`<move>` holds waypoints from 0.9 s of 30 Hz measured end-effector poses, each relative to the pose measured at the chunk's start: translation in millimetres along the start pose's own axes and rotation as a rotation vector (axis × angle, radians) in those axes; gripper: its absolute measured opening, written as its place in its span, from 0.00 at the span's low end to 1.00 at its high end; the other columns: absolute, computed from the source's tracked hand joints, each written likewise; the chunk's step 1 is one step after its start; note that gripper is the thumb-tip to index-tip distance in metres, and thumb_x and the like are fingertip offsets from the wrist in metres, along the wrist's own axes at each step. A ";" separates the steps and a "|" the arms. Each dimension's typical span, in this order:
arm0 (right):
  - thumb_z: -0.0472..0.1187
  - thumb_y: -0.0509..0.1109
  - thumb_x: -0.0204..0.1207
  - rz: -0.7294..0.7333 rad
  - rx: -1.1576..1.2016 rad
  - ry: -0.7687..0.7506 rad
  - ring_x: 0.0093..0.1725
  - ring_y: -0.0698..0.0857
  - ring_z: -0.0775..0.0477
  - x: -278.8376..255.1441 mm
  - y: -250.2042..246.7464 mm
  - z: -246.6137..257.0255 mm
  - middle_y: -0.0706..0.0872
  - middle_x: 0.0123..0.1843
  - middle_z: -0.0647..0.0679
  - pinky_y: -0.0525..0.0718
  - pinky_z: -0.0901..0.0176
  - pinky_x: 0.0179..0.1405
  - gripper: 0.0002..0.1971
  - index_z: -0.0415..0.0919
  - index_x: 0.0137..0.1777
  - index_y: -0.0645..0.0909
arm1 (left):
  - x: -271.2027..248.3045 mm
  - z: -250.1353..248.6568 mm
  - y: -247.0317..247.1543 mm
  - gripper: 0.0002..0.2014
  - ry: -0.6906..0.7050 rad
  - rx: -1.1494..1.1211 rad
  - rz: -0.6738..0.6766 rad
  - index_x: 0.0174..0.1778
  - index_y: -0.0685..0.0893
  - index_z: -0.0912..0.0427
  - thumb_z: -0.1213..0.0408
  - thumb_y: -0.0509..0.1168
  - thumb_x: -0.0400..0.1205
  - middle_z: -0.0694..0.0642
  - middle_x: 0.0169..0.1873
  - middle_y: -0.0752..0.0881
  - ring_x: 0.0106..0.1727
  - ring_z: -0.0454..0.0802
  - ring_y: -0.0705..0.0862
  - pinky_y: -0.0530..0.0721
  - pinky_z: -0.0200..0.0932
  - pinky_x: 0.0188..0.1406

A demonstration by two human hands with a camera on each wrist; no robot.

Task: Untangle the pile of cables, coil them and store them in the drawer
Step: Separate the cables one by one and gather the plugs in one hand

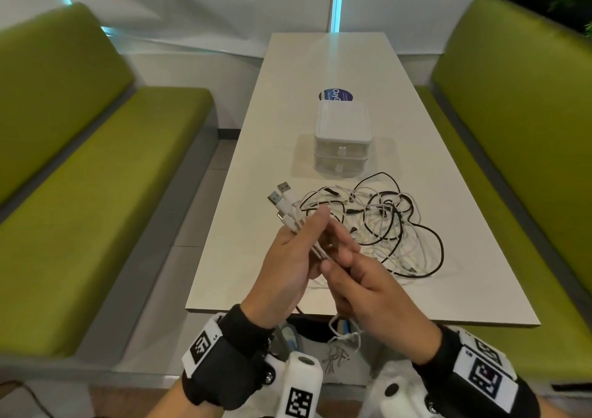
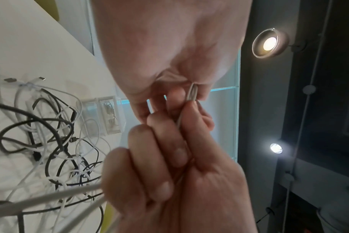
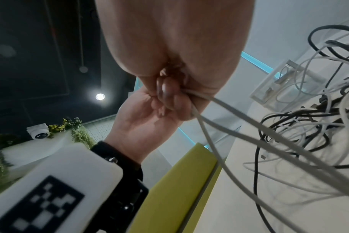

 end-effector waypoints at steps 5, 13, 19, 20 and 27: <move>0.53 0.61 0.80 -0.040 0.064 -0.012 0.21 0.65 0.59 2.7 3.5 2.2 0.68 0.22 0.56 0.64 0.66 0.22 0.21 0.31 0.41 0.73 | 2.9 8.0 4.1 0.23 -0.001 0.087 0.039 0.40 0.91 0.60 0.46 0.61 0.85 0.60 0.41 0.91 0.47 0.57 0.86 0.78 0.55 0.51; 0.44 0.60 0.87 0.015 -0.193 0.008 0.23 0.75 0.58 7.1 12.5 1.4 0.76 0.22 0.57 0.72 0.66 0.30 0.22 0.48 0.27 0.73 | 12.1 12.3 -14.6 0.31 -0.053 -0.172 -0.022 0.31 0.85 0.61 0.41 0.48 0.83 0.61 0.29 0.84 0.25 0.53 0.82 0.86 0.46 0.35; 0.49 0.62 0.85 -0.003 -0.210 0.053 0.22 0.80 0.55 16.9 15.0 -10.0 0.82 0.23 0.46 0.77 0.66 0.28 0.27 0.34 0.27 0.80 | 21.7 18.5 -20.7 0.31 -0.096 -0.207 -0.159 0.35 0.82 0.63 0.39 0.49 0.81 0.58 0.17 0.76 0.12 0.48 0.70 0.87 0.45 0.26; 0.50 0.62 0.85 0.010 -0.244 0.054 0.23 0.81 0.55 19.3 15.0 -12.5 0.84 0.24 0.46 0.79 0.61 0.31 0.27 0.35 0.27 0.80 | 23.3 20.6 -22.3 0.32 -0.119 -0.199 -0.169 0.28 0.79 0.62 0.37 0.48 0.81 0.57 0.14 0.72 0.12 0.49 0.69 0.86 0.45 0.26; 0.48 0.69 0.76 0.028 -0.538 0.165 0.43 0.86 0.57 48.8 -33.5 -27.1 0.90 0.43 0.54 0.85 0.56 0.47 0.09 0.46 0.46 0.88 | 42.4 31.4 -42.9 0.32 -0.070 -0.015 -0.238 0.22 0.75 0.59 0.37 0.49 0.80 0.57 0.16 0.70 0.18 0.51 0.71 0.82 0.46 0.25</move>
Point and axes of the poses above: each hand's wrist, its own x-axis towards the middle knuckle, its own y-axis out of the palm, z = x × y, the point moved 4 cm from there along x, towards the middle knuckle
